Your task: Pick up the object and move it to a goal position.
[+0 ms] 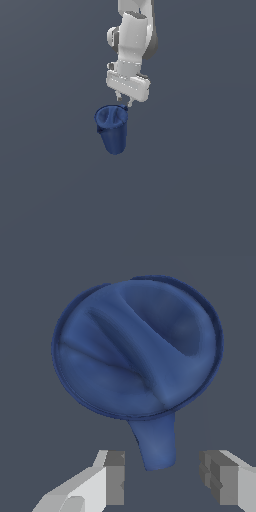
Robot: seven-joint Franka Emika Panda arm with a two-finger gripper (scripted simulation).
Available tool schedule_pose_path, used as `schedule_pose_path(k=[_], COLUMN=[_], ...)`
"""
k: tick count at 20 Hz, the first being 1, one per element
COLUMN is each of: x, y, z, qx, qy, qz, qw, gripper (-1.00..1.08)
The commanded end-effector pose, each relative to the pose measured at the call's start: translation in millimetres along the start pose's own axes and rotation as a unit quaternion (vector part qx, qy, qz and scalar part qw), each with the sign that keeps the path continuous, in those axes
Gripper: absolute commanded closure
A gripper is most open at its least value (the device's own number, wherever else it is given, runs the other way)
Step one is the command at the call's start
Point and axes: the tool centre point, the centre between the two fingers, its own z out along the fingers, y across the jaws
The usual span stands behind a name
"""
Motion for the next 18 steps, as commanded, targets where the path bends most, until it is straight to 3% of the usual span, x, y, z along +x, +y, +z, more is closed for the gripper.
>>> schedule_pose_path(k=[1,18], x=[-6,-18], y=[-1,4], z=[4,14], qx=[0.005,0.009], qy=[-0.002,-0.013], qz=[0.008,0.034], qw=[1.0000,0.9993], gripper=[-0.20,-0.20])
